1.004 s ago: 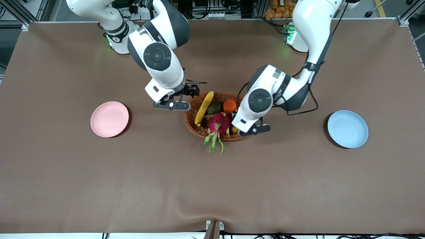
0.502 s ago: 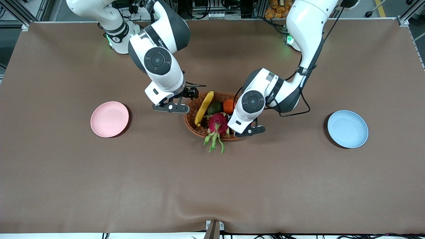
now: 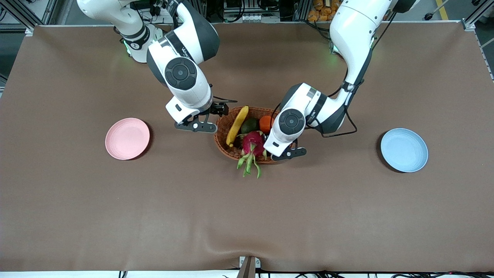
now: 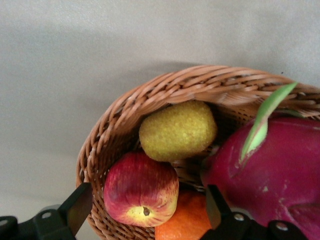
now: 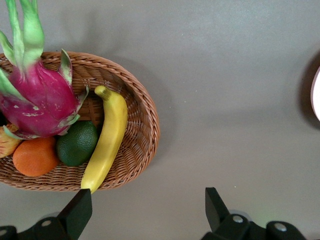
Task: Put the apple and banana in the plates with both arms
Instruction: 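Lower the left gripper onto the red apple while the right gripper aligns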
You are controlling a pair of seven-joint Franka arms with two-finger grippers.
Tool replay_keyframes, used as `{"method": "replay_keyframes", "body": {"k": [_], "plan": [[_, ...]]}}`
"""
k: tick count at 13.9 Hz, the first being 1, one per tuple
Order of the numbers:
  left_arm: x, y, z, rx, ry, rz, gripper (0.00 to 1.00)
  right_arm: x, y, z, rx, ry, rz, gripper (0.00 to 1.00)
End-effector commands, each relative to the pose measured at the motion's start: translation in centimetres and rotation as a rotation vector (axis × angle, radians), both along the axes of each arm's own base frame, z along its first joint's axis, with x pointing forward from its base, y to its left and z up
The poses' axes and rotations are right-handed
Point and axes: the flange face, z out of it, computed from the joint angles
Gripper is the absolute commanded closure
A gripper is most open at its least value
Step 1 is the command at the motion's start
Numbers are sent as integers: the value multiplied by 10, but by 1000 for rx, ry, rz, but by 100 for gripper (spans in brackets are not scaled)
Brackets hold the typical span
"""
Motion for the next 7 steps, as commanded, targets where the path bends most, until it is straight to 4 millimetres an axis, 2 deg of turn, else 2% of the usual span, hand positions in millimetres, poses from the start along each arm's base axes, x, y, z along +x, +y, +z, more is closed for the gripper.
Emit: {"method": "replay_keyframes", "body": {"k": [1,5,7], "plan": [[-7,-6,-6,27,-3,-17,0,-1,-2,-1,4,13,-20,0],[-13,-2,-20,63,14,-40,0,2,-8,0,4,17,-30,0],[-14,-1,-21,78,20,-48,0,7,-21,1,-3,33,-42,0]]}}
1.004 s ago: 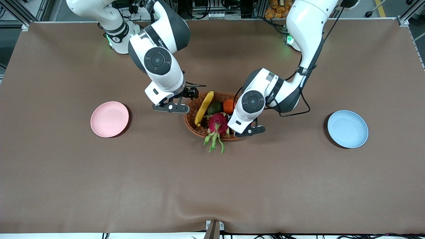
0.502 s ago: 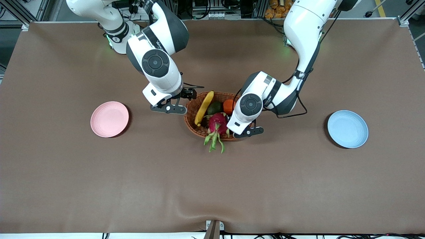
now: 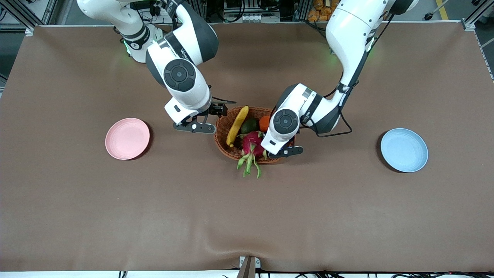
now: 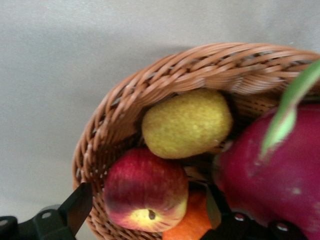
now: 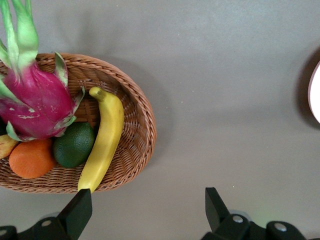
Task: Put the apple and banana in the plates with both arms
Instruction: 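Lower the left gripper onto the red apple while the right gripper aligns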
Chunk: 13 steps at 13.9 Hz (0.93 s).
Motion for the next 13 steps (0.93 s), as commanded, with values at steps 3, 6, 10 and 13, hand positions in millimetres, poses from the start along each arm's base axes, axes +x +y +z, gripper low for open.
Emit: {"method": "replay_keyframes", "body": {"k": [3,6,10,13], "plan": [[-3,1,-2,31,0,-13,0,6,-18,5,5,26,-34,0],[-3,-1,-1,28,-2,-18,0,6,-18,4,3,28,-36,0],[-3,-1,-6,31,3,-22,1,5,-16,2,0,29,-41,0],[-3,-1,-11,34,7,-22,12,6,-18,3,-1,30,-44,0]]}}
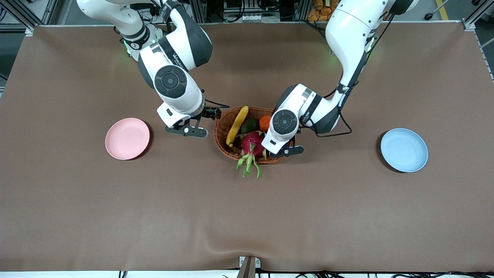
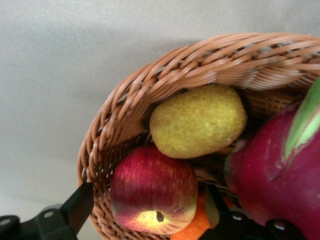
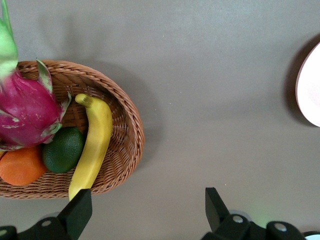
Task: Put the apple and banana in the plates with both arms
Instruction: 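Lower the left gripper onto the red apple while the right gripper aligns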
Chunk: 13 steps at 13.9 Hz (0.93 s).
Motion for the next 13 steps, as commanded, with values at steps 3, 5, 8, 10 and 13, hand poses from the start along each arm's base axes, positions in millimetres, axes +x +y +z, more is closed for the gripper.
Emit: {"method": "replay_keyframes", "body": {"k": [3,5,8,10,13], "plan": [[1,-5,-3,15,-11,-19,34,-2,-2,3,8,13,-18,0],[1,-5,-1,14,-12,-19,53,-2,-2,3,9,12,-18,0],[4,-7,14,5,-29,-11,77,-2,-2,3,9,12,-18,0],[7,-2,38,15,-16,-11,81,-3,-1,3,8,13,-16,0],[14,2,83,33,10,-9,80,-3,1,4,17,12,-19,0]]}}
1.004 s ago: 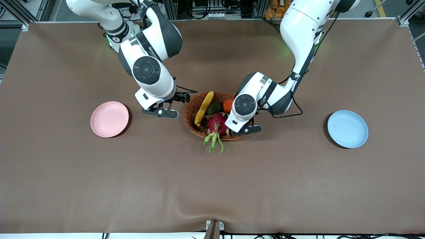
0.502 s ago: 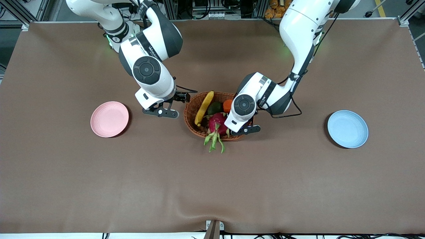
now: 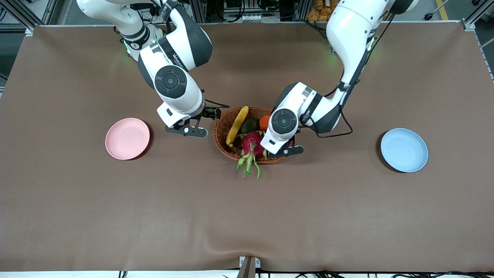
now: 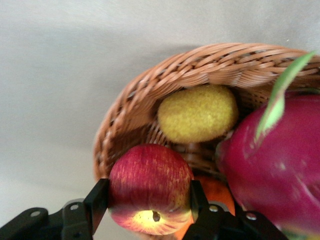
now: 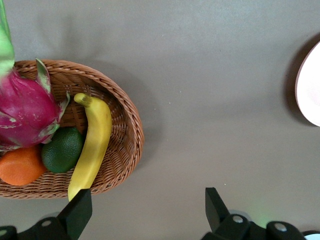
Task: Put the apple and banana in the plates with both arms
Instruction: 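Lower the left gripper onto the red apple while the right gripper aligns, then lift the apple with the left gripper toward the blue plate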
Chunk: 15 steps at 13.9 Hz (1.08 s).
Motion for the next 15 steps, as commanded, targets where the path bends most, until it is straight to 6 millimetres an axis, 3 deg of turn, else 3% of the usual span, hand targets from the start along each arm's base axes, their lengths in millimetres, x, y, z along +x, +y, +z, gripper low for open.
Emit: {"method": "replay_keyframes", "body": {"k": [1,3,5,8,12,15], "plan": [[6,10,55,19,-12,-9,80,-5,6,5,31,13,-19,0],[22,39,86,-21,-18,-24,78,-6,17,5,57,5,-72,0],[39,72,104,-53,-15,-35,79,-15,38,-11,56,1,-53,0],[67,140,115,-94,11,-106,77,-24,69,-34,56,-32,-77,2],[97,227,107,-133,30,-115,77,-44,109,-75,45,-58,-83,9],[104,295,89,-146,95,-77,77,-60,126,-106,12,-49,-51,9]]}}
